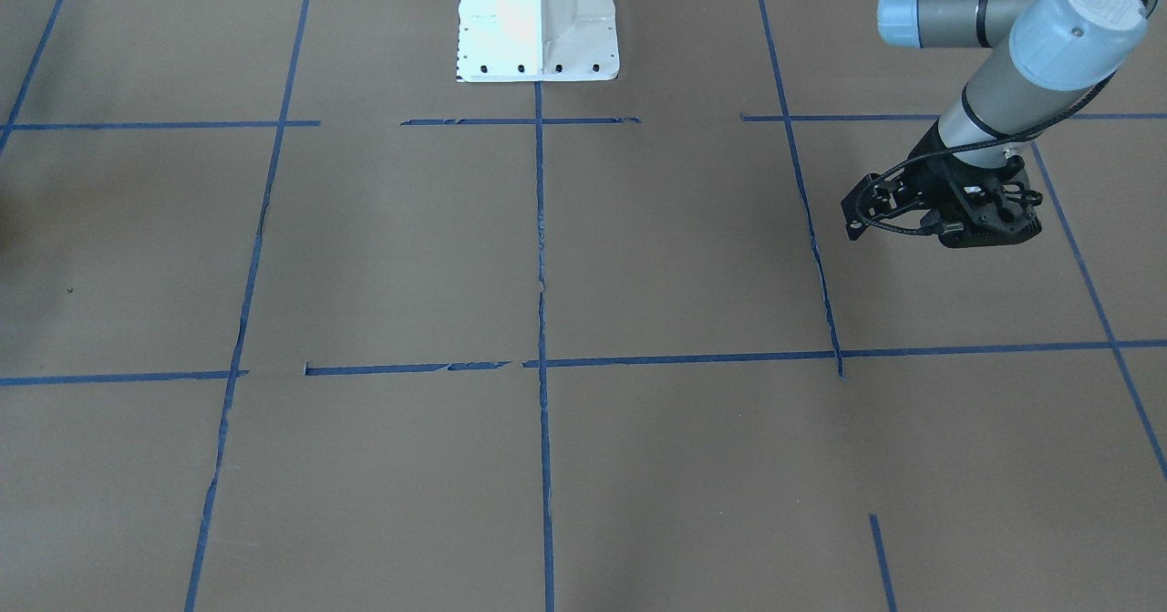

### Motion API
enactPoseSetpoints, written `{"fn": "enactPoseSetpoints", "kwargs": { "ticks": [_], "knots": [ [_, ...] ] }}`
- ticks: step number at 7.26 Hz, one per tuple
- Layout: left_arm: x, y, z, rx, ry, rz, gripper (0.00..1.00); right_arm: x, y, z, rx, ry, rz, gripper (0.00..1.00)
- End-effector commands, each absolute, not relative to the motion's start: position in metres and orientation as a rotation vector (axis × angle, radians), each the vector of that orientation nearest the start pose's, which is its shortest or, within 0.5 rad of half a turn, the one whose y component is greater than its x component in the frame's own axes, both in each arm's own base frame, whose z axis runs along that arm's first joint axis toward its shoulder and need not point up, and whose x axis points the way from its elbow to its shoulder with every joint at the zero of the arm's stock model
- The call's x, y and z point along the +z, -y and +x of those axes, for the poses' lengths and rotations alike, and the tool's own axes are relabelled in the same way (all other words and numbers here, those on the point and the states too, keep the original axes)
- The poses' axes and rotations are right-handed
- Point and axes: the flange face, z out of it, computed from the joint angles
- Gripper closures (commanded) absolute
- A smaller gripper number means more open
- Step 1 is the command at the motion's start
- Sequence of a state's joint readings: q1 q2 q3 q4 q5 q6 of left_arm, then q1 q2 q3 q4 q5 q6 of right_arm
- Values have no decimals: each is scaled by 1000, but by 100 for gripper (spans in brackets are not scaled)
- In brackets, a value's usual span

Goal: Left arm hands cup to right arm to dump lemon

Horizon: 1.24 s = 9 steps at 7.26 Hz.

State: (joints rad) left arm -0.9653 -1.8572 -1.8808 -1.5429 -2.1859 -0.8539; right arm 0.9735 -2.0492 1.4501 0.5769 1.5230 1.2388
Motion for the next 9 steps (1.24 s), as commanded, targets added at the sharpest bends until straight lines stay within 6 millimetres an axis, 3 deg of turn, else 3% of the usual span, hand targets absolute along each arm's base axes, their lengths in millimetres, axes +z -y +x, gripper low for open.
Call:
{"fn": "enactPoseSetpoints", "kwargs": {
  "ticks": [1,4,9],
  "knots": [
    [362,513,263,-61,-816,15,0,686,287,-13,738,1312,899,86],
    [357,511,262,-58,-821,20,0,726,297,-5,976,1538,780,86],
    [357,510,263,-57,-821,18,0,719,304,14,1344,1827,511,83]
  ]
}}
